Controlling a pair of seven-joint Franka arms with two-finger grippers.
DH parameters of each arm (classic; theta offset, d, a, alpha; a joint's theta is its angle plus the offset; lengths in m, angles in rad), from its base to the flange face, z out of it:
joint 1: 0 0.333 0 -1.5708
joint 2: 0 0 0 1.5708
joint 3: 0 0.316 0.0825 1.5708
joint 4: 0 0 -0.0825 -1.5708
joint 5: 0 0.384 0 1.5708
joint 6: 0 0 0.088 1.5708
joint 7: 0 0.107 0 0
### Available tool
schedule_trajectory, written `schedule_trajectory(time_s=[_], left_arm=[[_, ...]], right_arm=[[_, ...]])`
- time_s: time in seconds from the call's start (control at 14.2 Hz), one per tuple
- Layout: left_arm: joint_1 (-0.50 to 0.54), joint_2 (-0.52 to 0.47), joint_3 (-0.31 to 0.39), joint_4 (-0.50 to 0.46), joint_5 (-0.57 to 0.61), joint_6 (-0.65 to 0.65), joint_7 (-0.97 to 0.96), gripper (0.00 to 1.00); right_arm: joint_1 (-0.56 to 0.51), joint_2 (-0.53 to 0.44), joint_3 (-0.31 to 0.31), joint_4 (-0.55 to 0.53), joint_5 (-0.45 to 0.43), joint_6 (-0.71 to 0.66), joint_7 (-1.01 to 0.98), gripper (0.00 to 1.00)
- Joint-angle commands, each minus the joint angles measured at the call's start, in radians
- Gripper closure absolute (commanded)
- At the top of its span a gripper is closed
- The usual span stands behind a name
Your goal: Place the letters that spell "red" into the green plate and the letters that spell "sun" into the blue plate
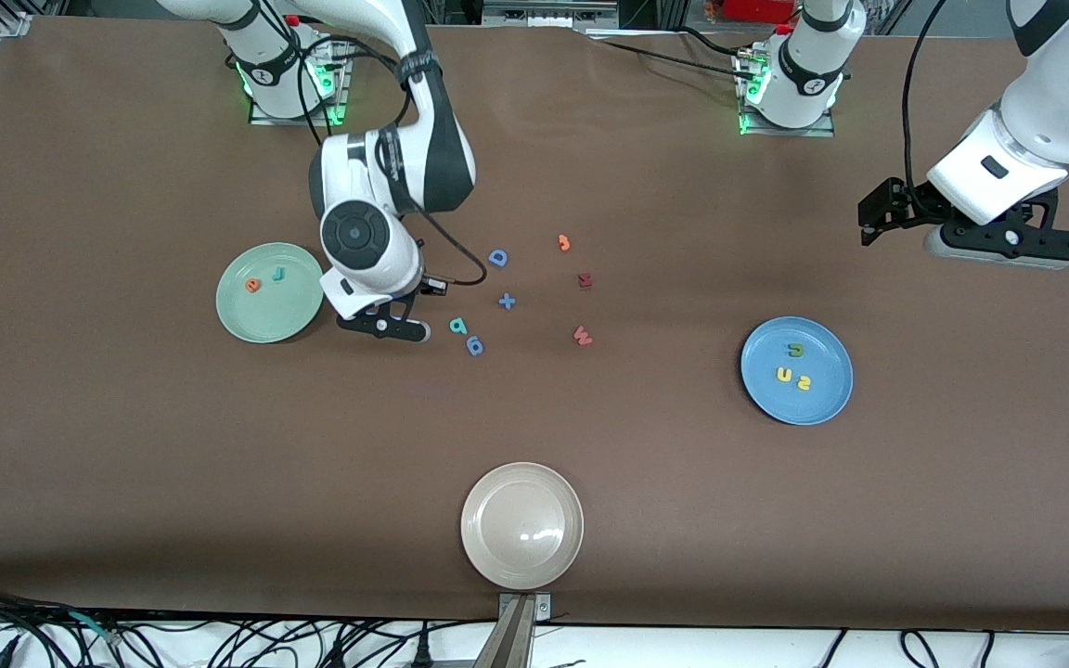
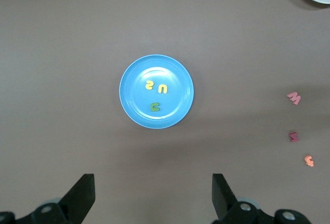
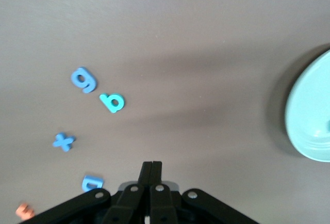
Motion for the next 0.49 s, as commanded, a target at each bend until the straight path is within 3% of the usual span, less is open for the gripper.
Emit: schedule_trajectory(time_s=[0.0, 0.07, 0.21, 0.42], left_arm=[[-0.006, 0.030, 0.009, 0.041, -0.031, -0.008, 0.018, 0.00], [-0.008, 0.041, 0.009, 0.043, -0.030, -0.008, 0.020, 0.00], [-0.011, 0.042, 0.009, 0.043, -0.021, -0.005, 0.031, 0.00], [-0.016, 0.062, 0.009, 0.066, -0.016, -0.005, 0.031, 0.00]], right_arm=[[0.010, -0.005, -0.050, 0.076, -0.022, -0.100, -0.017, 0.58], [0.008, -0.005, -0.059, 0.084, -0.022, -0.111, -0.029, 0.30], [0.011, -0.006, -0.084, 0.096, -0.022, -0.113, -0.104, 0.05], [0.021, -0.005, -0.085, 0.099, -0.019, -0.102, -0.236, 0.02]])
